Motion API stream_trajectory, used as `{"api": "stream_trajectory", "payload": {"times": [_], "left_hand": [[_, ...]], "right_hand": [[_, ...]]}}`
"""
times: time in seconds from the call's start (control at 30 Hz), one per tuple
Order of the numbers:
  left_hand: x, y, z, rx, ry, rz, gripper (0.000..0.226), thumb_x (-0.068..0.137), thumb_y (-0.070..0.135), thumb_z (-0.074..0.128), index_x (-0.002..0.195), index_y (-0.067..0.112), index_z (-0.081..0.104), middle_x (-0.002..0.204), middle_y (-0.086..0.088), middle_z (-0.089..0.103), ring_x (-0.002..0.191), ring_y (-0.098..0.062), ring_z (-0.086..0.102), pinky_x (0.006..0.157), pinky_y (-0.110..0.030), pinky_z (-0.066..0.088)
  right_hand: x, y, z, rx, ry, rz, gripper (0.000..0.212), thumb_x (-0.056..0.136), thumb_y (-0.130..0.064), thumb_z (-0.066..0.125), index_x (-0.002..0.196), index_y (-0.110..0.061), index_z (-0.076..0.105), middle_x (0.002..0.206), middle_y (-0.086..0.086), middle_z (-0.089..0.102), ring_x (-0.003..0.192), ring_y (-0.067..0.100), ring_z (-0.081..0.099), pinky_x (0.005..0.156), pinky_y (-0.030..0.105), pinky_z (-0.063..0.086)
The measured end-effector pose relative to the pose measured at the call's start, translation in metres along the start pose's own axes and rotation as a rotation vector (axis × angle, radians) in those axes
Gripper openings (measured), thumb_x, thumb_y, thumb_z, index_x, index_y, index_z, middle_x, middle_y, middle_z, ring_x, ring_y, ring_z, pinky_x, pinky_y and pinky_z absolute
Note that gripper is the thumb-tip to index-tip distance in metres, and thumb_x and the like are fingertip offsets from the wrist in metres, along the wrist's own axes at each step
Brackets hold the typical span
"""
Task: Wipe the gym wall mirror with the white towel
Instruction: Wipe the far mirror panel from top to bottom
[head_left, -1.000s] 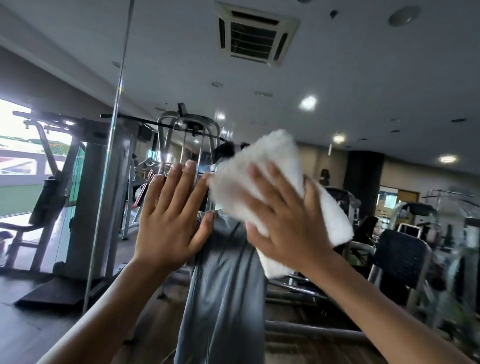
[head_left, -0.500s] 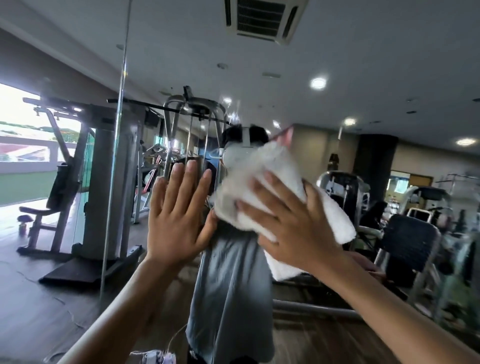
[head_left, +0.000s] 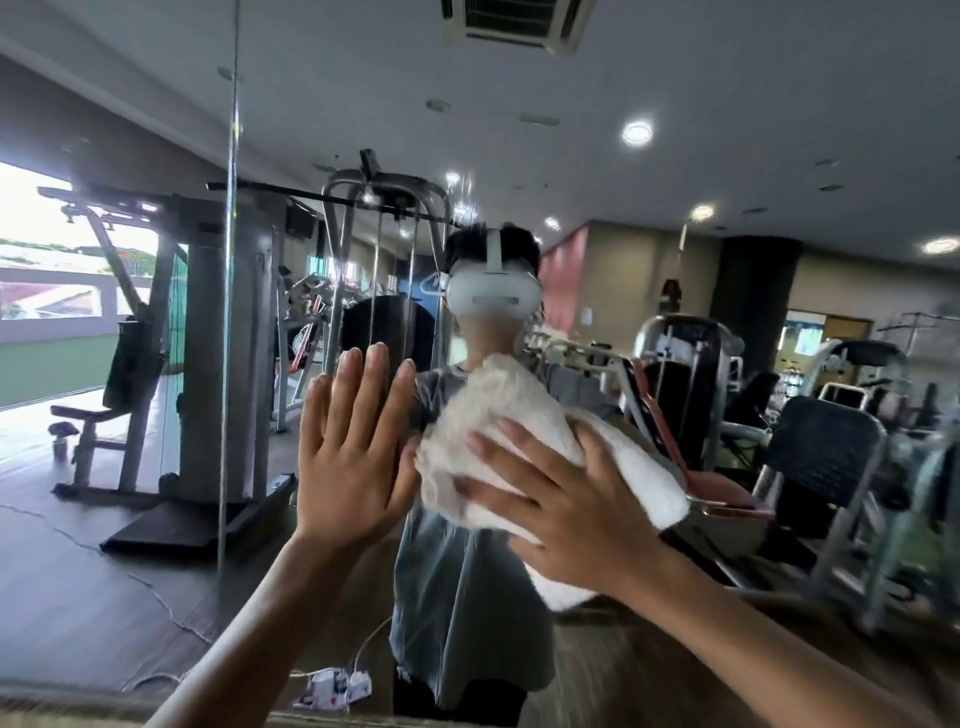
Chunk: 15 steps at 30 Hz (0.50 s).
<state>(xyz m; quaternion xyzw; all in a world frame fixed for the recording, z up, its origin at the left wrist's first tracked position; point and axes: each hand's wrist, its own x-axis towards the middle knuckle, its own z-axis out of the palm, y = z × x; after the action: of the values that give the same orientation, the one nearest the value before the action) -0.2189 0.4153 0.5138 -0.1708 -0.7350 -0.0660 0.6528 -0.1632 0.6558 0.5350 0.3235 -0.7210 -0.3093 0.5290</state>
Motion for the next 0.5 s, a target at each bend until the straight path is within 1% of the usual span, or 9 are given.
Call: {"api": "stream_trajectory", "payload": {"times": [0.07,0.1,0.17,0.27,0.3,0.33,0.4,0.43,0.5], "left_hand": [[-0.008,-0.001,0.000,0.006,0.006,0.001,0.062,0.099,0.033,0.030,0.156,0.008,0.029,0.164,-0.017,0.021,0.153,-0.035,0.016,0.123,-0.054,0.012],[-0.011,0.000,0.000,0.009,0.003,0.001,0.062,0.098,0.031,0.032,0.156,0.007,0.029,0.164,-0.016,0.021,0.153,-0.035,0.016,0.123,-0.054,0.012],[-0.013,0.000,0.001,0.019,0.003,-0.010,0.063,0.098,0.031,0.033,0.156,0.008,0.028,0.164,-0.016,0.022,0.153,-0.035,0.018,0.123,-0.054,0.013],[-0.011,0.002,0.001,0.021,0.007,-0.019,0.063,0.098,0.031,0.033,0.156,0.008,0.029,0.163,-0.017,0.024,0.152,-0.034,0.019,0.124,-0.053,0.013],[-0.011,0.003,0.001,0.016,0.007,-0.023,0.063,0.098,0.031,0.033,0.156,0.008,0.030,0.163,-0.017,0.025,0.152,-0.034,0.019,0.124,-0.053,0.013],[-0.011,0.003,0.001,0.009,0.005,-0.028,0.063,0.098,0.031,0.033,0.156,0.008,0.030,0.163,-0.017,0.025,0.153,-0.034,0.018,0.123,-0.053,0.013],[-0.016,0.002,0.002,-0.003,-0.002,-0.037,0.065,0.096,0.032,0.034,0.156,0.008,0.028,0.164,-0.016,0.022,0.154,-0.032,0.015,0.124,-0.052,0.011],[-0.021,0.002,0.002,-0.003,-0.010,-0.041,0.068,0.095,0.033,0.036,0.157,0.009,0.025,0.165,-0.014,0.017,0.154,-0.031,0.013,0.124,-0.052,0.009],[-0.041,0.004,0.003,-0.013,-0.043,-0.047,0.068,0.097,0.035,0.035,0.158,0.008,0.020,0.167,-0.011,0.011,0.155,-0.031,0.010,0.124,-0.051,0.006]], "right_hand": [[-0.028,0.024,-0.002,-0.013,-0.044,-0.110,0.068,0.082,-0.043,0.058,0.148,-0.038,0.045,0.162,-0.002,0.031,0.150,0.020,0.025,0.109,0.056,0.024],[-0.035,0.039,-0.005,-0.002,-0.053,-0.092,0.070,0.081,-0.043,0.057,0.150,-0.039,0.041,0.163,-0.002,0.028,0.151,0.020,0.023,0.109,0.057,0.023],[-0.031,0.065,-0.011,-0.004,-0.007,0.092,0.073,0.082,-0.043,0.056,0.151,-0.039,0.034,0.163,-0.001,0.025,0.151,0.022,0.021,0.106,0.058,0.025],[0.004,0.066,-0.018,-0.039,0.102,0.505,0.063,0.089,-0.042,0.053,0.151,-0.035,0.042,0.164,0.002,0.027,0.151,0.026,0.023,0.105,0.055,0.026],[0.016,0.056,-0.017,-0.036,0.113,0.588,0.063,0.091,-0.043,0.052,0.152,-0.034,0.042,0.165,0.002,0.025,0.152,0.026,0.020,0.107,0.056,0.023],[0.024,0.042,-0.015,-0.021,0.110,0.608,0.064,0.091,-0.043,0.051,0.153,-0.034,0.039,0.166,0.002,0.020,0.153,0.025,0.016,0.110,0.057,0.019],[0.023,0.004,-0.006,0.049,0.055,0.439,0.068,0.088,-0.038,0.052,0.154,-0.036,0.037,0.166,0.000,0.016,0.154,0.024,0.011,0.115,0.059,0.008],[0.015,-0.013,-0.001,0.074,0.023,0.287,0.067,0.087,-0.035,0.054,0.152,-0.037,0.040,0.166,-0.001,0.018,0.154,0.023,0.015,0.116,0.059,0.006],[-0.015,-0.027,0.004,0.047,-0.057,-0.017,0.060,0.087,-0.031,0.055,0.147,-0.036,0.048,0.163,-0.002,0.027,0.151,0.022,0.026,0.116,0.057,0.011]]}}
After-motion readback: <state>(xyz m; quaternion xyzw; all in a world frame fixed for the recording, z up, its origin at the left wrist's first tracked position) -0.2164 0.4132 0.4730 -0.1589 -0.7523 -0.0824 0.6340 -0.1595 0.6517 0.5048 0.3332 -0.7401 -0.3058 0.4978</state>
